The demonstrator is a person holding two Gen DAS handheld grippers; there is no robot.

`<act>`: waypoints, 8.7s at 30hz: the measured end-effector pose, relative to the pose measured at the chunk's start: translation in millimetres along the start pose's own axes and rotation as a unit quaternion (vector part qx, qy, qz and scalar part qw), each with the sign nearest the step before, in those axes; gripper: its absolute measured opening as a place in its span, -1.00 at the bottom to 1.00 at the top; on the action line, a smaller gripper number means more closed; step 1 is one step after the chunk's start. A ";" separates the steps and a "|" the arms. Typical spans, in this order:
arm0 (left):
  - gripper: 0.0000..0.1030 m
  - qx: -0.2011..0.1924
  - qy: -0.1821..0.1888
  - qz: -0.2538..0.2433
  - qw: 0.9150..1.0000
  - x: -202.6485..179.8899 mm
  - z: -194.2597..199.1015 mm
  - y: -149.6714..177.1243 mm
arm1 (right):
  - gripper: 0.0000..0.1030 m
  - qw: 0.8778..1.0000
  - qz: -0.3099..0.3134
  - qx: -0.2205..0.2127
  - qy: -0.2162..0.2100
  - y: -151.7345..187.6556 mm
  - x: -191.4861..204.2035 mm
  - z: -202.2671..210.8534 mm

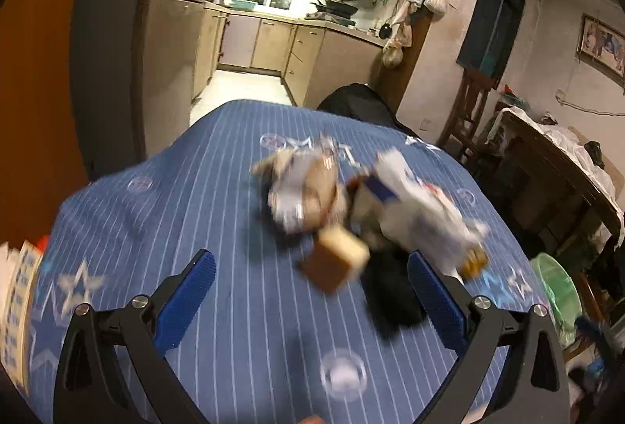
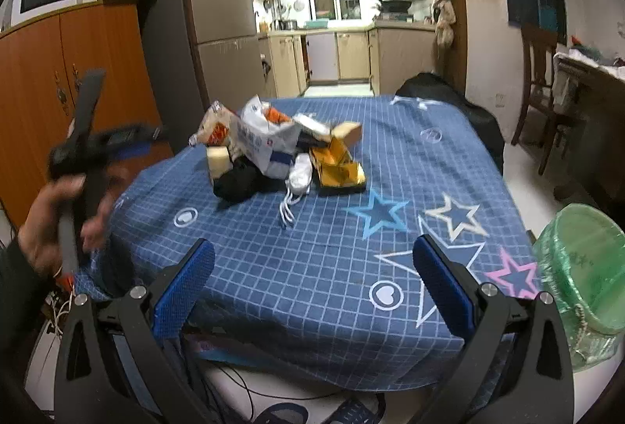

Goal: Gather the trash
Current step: 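Grasp the silver snack wrapper with the left tool while the right tool grasps the white bag, then carry both wrappers to the green bin and open both tools over it, then grasp the tan sponge block with the left tool while the right tool grasps the black cloth, then carry the sponge and black cloth to the bin and release both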

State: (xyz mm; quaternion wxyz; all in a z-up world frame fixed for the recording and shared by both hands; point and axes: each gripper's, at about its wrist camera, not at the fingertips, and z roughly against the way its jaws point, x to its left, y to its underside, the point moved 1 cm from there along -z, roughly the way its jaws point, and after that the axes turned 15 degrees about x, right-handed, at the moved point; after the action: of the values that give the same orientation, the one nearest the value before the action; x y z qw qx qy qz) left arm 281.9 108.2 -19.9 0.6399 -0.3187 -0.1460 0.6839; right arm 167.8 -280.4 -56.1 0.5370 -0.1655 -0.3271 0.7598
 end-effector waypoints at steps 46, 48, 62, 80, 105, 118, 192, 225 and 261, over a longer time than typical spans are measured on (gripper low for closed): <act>-0.11 -0.060 0.005 -0.009 0.998 18.9 24.8 -16.3 | -0.13 0.986 0.139 0.085 -0.017 -176.9 69.1 -130.8; -0.11 -0.068 0.002 -0.013 0.998 12.4 30.4 -13.9 | -0.13 0.990 0.124 0.062 -0.024 -177.0 66.4 -112.8; -0.11 -0.112 0.026 -0.069 0.991 -100.7 60.3 4.5 | -0.12 0.998 -0.007 -0.041 0.055 -141.6 -4.3 7.6; -0.11 -0.097 0.166 -0.198 0.961 -379.3 32.1 20.9 | -0.11 0.963 -0.167 -0.069 0.201 -66.0 -176.5 117.2; -0.11 0.075 0.190 -0.289 0.935 -598.5 -183.9 63.9 | -0.11 0.922 -0.330 0.104 0.175 14.4 -353.7 75.4; -0.11 0.122 0.182 -0.306 0.927 -598.8 -240.1 79.4 | -0.09 0.920 -0.340 0.115 0.155 25.0 -376.0 63.5; 0.81 0.071 0.024 -0.089 0.993 -29.1 -79.9 10.0 | 0.45 0.992 -0.056 0.078 -0.084 -96.3 -14.3 -46.6; -0.16 0.002 -0.019 -0.011 1.000 -5.7 -17.3 26.1 | -0.01 0.993 -0.009 0.109 -0.045 -120.2 103.4 -136.0; -0.15 -0.004 0.080 -0.209 0.975 -356.0 14.1 49.3 | 0.01 0.982 -0.128 -0.050 0.130 -62.4 -117.2 115.7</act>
State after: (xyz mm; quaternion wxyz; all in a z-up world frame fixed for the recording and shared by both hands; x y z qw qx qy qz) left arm 226.7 -240.4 49.6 0.7767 -0.3375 -0.1606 0.5071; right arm 185.4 -412.6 58.9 0.6586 -0.2468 -0.3106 0.6394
